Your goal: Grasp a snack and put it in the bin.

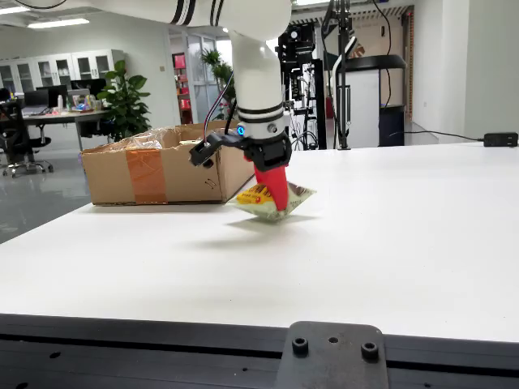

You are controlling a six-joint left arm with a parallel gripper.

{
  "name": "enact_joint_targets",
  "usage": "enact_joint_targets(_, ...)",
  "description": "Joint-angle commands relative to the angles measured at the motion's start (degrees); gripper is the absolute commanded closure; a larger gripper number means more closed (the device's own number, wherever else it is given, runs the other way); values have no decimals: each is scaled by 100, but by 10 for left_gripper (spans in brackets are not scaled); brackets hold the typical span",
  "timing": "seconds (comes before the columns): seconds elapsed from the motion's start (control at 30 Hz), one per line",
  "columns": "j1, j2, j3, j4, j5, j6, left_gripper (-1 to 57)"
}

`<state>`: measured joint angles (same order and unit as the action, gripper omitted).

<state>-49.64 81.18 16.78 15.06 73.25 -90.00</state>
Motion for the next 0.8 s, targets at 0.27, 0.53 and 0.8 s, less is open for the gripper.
enact_joint_targets(0.27,-61,-91,-752,426,55,0,426)
enact_joint_targets(0.53,42,-372,-1025,666,79,0,428)
enact_joint_targets(0.8,303,-1189,-613,848,97,282,426)
